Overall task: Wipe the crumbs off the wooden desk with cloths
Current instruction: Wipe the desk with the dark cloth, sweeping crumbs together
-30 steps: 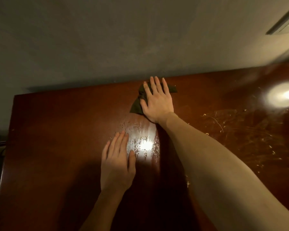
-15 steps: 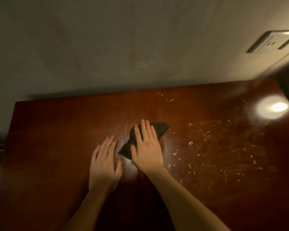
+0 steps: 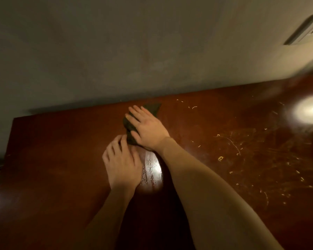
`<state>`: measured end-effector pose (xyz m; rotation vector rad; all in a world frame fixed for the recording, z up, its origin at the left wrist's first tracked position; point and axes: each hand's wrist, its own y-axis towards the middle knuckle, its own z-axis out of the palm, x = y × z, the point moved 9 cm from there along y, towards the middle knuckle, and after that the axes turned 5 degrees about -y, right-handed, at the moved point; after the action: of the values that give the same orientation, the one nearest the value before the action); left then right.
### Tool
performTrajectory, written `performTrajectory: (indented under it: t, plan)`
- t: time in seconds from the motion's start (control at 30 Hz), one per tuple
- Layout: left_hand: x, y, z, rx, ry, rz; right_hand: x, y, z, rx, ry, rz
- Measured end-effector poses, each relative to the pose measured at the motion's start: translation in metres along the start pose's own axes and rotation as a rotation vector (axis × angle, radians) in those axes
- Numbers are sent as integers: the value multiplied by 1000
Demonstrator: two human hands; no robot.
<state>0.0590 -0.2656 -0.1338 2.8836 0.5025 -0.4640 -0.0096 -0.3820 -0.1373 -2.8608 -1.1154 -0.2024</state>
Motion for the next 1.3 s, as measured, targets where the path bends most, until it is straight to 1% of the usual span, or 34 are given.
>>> performTrajectory:
  t: [0.13,0.23,0.37,0.5,0.63,0.7,0.83,1.03,1.2,1.3]
  plan:
    - [0,1,5,34,10,34,-39,22,-10,-27,-3,98]
    - [-3,2,3,30,-7,66,-78,20,-18,-22,-70,216]
    - [-3,3,0,34,-13,75,-115,-5,-24,-5,-218,346]
    - [-4,3,0,55,-25,64,-142,-40,-30,76,-332,489]
    - [-7,3,-1,65,-28,62,-147,-93,-26,56,-166,770]
    - [-8,2,-2,68,-26,60,-134,-113,-22,64,-132,828]
    - [-9,3,-3,96,-20,59,-92,-148,-14,110,-132,866]
    - [-9,0,-3,169,-27,77,-24,-193,0,142,-104,828]
    - [-2,-2,0,242,-10,141,-24,-186,-2,156,-116,817]
    - [2,-7,-2,200,-8,190,-41,-159,-9,139,-149,782]
